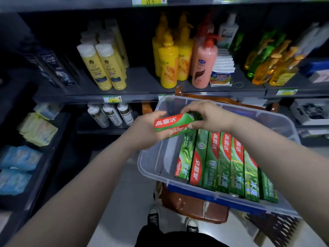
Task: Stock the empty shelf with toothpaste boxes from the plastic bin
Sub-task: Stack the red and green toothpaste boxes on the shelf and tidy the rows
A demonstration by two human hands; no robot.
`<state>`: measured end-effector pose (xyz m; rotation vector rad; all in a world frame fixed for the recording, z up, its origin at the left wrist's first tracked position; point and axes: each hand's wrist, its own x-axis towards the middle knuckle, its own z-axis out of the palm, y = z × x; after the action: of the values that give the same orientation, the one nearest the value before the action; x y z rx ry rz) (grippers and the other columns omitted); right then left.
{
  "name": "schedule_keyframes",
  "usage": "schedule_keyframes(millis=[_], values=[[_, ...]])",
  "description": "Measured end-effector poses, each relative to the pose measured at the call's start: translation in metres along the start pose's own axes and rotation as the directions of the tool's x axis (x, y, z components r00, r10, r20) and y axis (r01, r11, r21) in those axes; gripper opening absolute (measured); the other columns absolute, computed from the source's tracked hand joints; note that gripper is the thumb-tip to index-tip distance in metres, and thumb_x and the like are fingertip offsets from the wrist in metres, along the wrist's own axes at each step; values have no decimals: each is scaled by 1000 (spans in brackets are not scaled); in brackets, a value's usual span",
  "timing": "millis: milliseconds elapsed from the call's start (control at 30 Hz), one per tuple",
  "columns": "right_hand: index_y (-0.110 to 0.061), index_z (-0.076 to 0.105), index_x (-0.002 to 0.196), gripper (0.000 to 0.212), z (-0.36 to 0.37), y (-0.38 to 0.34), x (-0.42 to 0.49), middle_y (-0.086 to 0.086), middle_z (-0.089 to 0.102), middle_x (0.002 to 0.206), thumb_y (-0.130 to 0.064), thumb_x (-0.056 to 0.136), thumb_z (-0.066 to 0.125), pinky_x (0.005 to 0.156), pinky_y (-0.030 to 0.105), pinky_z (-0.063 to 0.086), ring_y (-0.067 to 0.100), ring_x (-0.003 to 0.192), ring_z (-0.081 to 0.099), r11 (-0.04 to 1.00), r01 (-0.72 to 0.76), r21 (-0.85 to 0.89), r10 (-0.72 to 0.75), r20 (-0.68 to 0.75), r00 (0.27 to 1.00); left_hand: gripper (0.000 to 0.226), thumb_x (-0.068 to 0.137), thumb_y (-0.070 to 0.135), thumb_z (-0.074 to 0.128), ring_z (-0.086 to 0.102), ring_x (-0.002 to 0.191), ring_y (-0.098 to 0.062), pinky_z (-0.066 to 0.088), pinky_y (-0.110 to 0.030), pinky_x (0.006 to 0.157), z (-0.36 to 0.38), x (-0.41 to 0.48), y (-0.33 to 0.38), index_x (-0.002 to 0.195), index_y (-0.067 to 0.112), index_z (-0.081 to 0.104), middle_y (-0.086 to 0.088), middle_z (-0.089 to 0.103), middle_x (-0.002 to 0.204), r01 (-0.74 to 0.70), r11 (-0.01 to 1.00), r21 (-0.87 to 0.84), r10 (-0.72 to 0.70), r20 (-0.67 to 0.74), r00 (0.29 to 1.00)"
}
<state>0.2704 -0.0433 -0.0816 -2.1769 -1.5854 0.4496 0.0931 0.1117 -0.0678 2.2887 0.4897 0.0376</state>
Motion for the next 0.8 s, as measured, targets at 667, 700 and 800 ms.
schedule_keyframes(millis=[667,700,800], values=[[-34,37,144,65,78,12,-7,-4,34,151,-28,84,64,107,39,23,23,137,27,856,252,-451,-52,411,910,36,65,48,73,67,88,-16,54,-38,89,-6,-52,-25,93,25,70,2,71,93,312,813,-491,-468,-232,853],[-34,37,143,65,78,12,-1,-4,34,151,-28,85,64,108,39,22,23,138,27,846,268,-461,-37,451,892,30,64,49,72,67,87,-17,54,-39,89,-7,-55,-27,86,29,69,2,71,91,311,803,-508,-480,-242,843],[-32,36,144,68,74,19,14,-2,34,151,-43,83,65,111,38,25,25,138,27,827,271,-492,18,506,862,21,76,37,76,67,85,-17,55,-38,86,-7,-63,-30,93,25,71,1,71,91,307,775,-552,-515,-272,813]])
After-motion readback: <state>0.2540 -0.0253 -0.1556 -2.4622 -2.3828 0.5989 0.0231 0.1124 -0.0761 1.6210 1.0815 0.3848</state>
